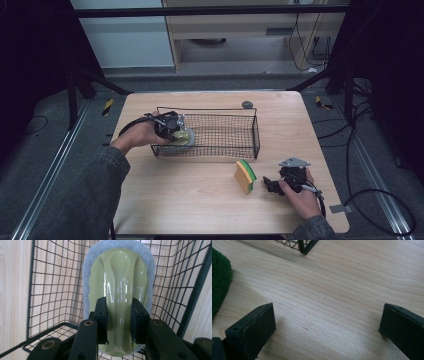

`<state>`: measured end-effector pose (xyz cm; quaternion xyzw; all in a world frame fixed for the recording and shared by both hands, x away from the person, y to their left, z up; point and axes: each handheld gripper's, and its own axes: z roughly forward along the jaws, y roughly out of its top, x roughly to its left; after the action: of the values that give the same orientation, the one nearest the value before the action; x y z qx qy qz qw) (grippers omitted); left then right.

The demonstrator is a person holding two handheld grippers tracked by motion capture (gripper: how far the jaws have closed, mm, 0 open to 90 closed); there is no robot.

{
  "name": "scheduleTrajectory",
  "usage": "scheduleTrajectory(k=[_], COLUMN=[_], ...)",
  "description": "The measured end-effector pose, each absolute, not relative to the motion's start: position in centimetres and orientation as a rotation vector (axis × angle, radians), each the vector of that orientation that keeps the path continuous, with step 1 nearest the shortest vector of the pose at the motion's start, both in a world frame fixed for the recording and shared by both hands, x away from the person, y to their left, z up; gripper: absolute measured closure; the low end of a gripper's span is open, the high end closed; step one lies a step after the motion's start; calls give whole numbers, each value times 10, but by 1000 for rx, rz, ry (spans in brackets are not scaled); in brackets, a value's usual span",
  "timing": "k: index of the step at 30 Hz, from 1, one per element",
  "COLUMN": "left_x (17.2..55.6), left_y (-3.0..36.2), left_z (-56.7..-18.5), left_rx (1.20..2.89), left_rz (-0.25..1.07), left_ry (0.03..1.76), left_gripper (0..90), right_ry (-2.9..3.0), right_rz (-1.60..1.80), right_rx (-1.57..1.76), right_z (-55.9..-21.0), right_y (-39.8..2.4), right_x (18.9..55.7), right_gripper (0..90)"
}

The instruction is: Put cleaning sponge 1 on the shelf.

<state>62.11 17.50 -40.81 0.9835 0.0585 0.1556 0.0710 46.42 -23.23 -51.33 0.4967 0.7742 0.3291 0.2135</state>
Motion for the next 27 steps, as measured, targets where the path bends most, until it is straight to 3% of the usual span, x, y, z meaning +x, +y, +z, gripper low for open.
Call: scheduleTrajectory(k=[27], left_x=[620], left_y=[181], left_z=[-406], left_rx=[2922], left_rz=[447], left_ry=[234], left_gripper=[674], right_ry=[2146], right_rz=[914], right_rx=[1382], right_z=[-513], right_y=[-232], right_x=[464], right_gripper=[4])
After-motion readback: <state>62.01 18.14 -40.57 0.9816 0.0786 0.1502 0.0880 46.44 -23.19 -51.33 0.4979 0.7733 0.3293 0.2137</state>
